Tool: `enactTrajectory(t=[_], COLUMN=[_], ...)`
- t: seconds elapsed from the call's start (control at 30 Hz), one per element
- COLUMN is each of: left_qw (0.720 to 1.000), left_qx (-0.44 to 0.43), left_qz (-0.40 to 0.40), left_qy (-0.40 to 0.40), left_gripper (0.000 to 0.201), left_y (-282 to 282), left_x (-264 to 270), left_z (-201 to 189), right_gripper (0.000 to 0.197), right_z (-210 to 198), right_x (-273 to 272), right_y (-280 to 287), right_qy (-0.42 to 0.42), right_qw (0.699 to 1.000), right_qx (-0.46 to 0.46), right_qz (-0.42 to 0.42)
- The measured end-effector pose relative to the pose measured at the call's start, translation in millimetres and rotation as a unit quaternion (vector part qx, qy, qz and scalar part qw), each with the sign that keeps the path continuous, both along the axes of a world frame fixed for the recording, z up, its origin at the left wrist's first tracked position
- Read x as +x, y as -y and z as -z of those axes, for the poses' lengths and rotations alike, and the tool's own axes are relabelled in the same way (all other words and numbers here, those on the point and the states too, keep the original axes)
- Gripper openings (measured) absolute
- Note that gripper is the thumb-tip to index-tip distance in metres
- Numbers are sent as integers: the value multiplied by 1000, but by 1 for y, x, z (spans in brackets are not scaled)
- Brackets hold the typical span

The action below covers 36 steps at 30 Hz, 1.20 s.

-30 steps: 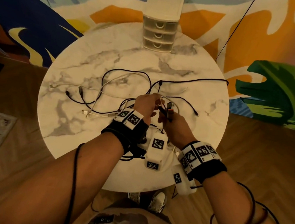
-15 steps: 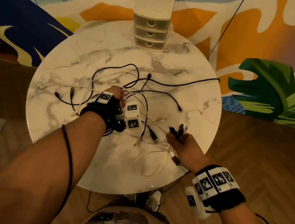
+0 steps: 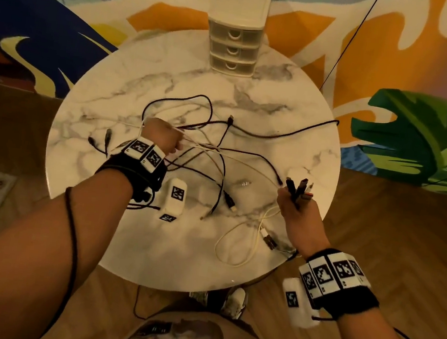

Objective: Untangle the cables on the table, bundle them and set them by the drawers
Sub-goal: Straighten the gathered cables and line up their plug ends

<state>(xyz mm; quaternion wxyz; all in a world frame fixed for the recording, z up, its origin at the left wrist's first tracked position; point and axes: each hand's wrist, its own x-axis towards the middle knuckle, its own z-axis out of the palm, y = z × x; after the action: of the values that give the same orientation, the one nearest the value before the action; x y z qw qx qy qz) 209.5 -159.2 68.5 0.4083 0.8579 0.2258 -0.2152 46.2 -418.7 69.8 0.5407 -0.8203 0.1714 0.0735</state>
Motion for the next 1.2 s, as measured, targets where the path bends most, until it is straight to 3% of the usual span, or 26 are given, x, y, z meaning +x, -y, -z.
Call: enactTrajectory(t=[0.13,0.2,0.27,0.4,0.53,0.63,0.73,0.8,1.0,1.2], left_qw=[997,1000,996,983,973,958,959,965,964,915], left_qx=[2,2,-32,-130,-186,-252,-262,-242,-247,-359], left_qz=[43,19,-20,-65,-91,-106,-76,-55,-68,-182], left_qy=[-56,14,76,112,100,86,81,82,66,19], left_gripper=[20,13,23,31,22,12,13,15,20,28], left_y=[0,1,4,12,13,15,19,19,13,19], left_x=[-21,-22,-23,-33,-48,-60,-72,-76,-75,-51], left_z=[1,-1,-8,-18,-13,-13,-15,-17,-17,-16], right_gripper=[42,41,41,29,36,35,34,38,33,19], right_z=[-1,-1,1,5,-3,-18,-29,-26,-23,-38], right_x=[1,0,-1,-1,6,15,30,43,52,40], right_y=[-2,-2,-1,-1,-16,-47,-82,-97,-109,-98], right_qy=[18,22,6,-28,79,154,137,95,19,32], right_qw=[999,999,999,994,985,977,946,931,930,950], right_qx=[1,-4,-33,-107,-152,-119,-187,-232,-223,-154], right_qz=[26,28,8,-22,16,-82,-228,-264,-292,-271])
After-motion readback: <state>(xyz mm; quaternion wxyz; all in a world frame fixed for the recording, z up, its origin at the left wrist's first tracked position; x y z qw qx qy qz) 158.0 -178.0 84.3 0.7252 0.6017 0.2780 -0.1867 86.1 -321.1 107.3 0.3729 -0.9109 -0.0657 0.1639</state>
